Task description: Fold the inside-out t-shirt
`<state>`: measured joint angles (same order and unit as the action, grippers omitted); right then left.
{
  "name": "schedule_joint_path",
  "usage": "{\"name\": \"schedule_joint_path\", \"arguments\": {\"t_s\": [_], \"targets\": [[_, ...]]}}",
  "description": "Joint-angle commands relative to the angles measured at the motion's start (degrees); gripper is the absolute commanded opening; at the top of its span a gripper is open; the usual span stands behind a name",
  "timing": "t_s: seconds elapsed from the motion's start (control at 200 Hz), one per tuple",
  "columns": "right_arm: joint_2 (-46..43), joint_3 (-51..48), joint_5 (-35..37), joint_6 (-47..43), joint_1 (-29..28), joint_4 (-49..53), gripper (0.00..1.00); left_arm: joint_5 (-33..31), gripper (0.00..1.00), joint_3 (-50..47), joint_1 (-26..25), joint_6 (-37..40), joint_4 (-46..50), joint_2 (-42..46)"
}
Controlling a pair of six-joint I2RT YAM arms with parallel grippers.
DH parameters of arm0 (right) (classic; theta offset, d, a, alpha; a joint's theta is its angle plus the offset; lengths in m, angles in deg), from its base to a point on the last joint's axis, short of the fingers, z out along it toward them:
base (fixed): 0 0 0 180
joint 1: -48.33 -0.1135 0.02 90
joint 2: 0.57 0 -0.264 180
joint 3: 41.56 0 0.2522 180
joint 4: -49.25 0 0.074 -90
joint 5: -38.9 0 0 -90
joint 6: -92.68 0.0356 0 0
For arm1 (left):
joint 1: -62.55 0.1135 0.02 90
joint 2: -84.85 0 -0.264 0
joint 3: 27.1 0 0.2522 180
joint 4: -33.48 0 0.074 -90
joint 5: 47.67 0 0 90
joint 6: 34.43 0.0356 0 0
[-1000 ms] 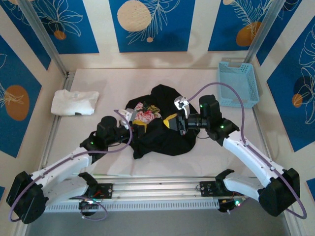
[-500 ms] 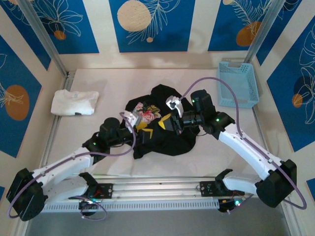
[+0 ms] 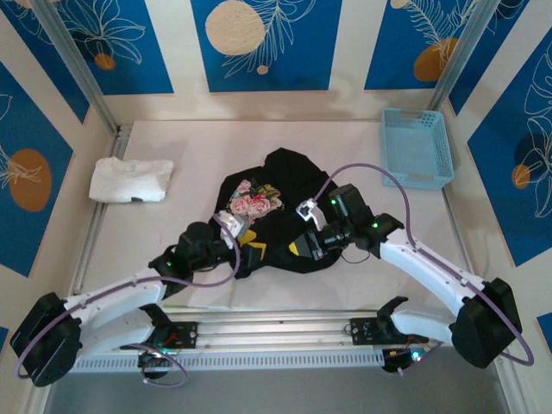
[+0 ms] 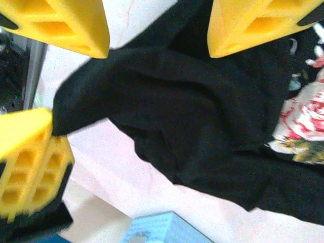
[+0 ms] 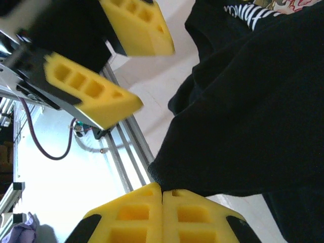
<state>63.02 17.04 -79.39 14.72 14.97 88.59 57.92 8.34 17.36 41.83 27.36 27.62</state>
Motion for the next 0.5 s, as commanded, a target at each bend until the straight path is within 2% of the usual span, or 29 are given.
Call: {"name": "schedule_joint_path", "arguments": {"t_s": [0.0, 0.29, 0.495], "targets": [[-3.3, 0.0, -1.9, 0.9, 0.1, -0.7, 0.00, 1.3, 0.54, -0.6, -2.4, 2.9, -6.5, -0.3], [-6.2, 4.3, -6.2, -1.7, 0.2, -0.3, 0.00, -1.8, 0.56, 4.3, -6.5, 11.1, -1.8, 4.0], [-5.4, 7.9, -6.5, -3.9, 0.0, 2.1, 0.00, -6.8, 0.65, 11.2, -10.4, 20.6, 5.8, 3.8]]}}
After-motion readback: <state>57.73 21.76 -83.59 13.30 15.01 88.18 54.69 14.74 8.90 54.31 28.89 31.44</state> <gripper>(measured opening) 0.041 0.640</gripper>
